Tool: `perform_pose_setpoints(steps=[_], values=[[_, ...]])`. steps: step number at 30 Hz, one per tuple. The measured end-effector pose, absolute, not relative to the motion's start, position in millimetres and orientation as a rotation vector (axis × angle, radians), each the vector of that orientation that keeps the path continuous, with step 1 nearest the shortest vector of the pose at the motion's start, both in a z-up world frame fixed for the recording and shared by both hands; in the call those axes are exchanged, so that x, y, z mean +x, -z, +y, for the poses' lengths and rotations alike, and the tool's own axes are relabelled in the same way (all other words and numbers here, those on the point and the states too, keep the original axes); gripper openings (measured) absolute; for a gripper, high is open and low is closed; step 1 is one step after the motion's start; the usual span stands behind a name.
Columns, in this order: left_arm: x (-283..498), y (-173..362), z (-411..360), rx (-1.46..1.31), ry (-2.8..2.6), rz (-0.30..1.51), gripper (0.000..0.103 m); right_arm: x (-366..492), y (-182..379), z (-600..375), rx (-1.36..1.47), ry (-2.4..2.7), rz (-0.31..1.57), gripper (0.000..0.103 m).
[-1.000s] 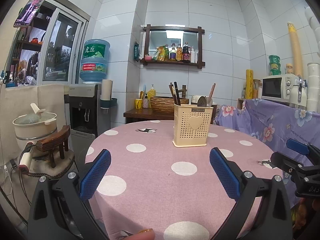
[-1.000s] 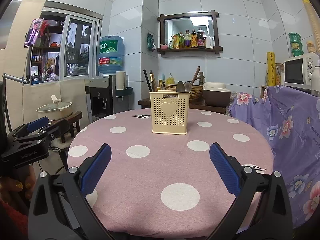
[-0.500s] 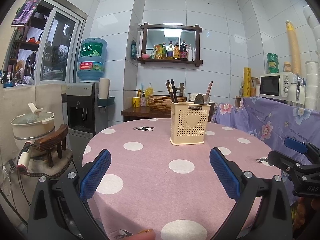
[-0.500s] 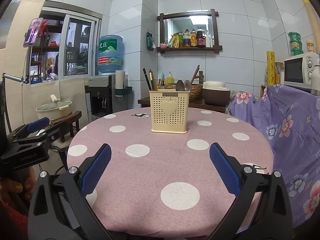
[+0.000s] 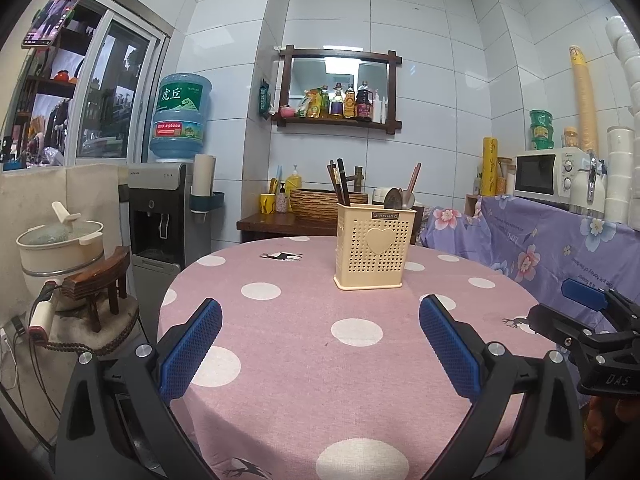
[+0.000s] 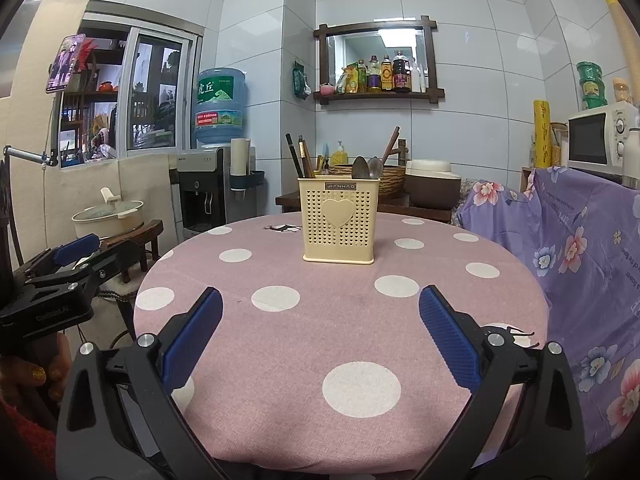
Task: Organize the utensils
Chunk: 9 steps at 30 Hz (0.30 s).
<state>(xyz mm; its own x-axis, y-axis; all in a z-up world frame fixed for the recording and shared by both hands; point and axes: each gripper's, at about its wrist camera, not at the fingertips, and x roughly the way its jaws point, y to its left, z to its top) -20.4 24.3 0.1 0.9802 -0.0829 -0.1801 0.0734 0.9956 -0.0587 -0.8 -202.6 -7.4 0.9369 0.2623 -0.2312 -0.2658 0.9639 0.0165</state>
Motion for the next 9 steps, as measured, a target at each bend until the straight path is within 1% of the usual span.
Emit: perform_pose_setpoints(steps=[9], values=[[-17.0,0.9,27.5,-0.061,0.073,0.208,0.098,0.5,10.0,-202.2,-0.012,-0.267,0.243,0.097]])
